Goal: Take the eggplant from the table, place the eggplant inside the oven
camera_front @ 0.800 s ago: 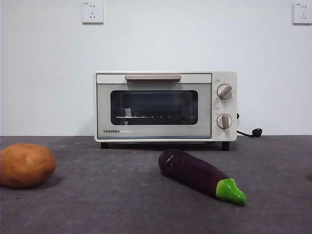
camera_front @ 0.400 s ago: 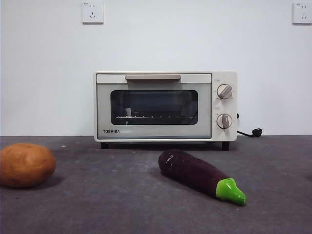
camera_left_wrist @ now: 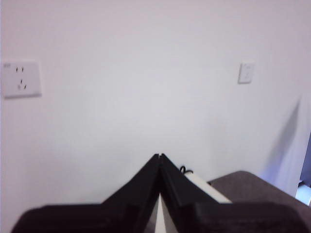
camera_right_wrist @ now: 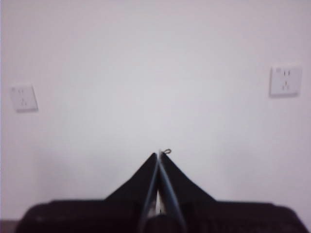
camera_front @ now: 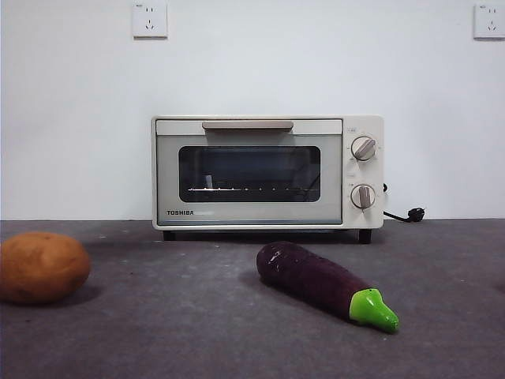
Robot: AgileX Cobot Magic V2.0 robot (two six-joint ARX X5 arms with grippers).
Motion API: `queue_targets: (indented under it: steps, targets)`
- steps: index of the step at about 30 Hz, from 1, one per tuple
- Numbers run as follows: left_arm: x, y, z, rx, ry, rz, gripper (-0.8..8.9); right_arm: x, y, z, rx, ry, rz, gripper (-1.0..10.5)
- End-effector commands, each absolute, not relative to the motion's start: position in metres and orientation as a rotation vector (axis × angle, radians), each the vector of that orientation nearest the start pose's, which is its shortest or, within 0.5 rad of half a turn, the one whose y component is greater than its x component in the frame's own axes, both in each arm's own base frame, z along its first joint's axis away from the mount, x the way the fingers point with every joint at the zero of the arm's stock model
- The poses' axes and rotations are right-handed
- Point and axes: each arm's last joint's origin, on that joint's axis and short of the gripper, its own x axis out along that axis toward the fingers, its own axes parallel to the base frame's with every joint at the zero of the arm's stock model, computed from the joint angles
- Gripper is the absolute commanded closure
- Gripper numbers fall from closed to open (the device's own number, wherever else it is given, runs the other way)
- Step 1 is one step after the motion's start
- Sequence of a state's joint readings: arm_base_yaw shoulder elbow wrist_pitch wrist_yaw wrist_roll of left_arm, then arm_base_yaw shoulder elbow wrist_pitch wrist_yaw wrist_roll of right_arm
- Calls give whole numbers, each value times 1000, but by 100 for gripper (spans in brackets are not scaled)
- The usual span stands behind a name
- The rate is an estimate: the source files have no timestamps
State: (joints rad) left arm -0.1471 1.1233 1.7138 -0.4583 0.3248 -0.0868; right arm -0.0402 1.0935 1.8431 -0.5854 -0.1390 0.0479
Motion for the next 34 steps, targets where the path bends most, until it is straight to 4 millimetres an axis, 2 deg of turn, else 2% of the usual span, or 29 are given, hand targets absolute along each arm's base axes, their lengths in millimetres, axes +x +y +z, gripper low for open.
queue_targets:
  steps: [1,7,16,21,23,27,31,34]
  targets:
    - [167,-35,554,-60,-130,-484,819,130,-1,576,37,-187,109,955]
    - [172,-40,569,-62,-124,-507,819,129,-1,585,58,-187,114,955]
    - [174,-43,569,-42,-120,-516,819,132,2,581,62,-147,136,955]
    - [175,-43,568,-41,-107,-515,819,135,4,580,57,-132,213,936]
    - [175,-43,567,-39,-99,-515,819,135,5,580,55,-130,244,857]
    - [175,-43,567,-33,-97,-515,819,135,6,580,52,-131,297,582]
    - [176,-43,566,-34,-96,-515,819,135,6,580,68,-127,301,374]
    - [177,-44,566,-34,-93,-515,819,135,7,579,79,-114,307,336]
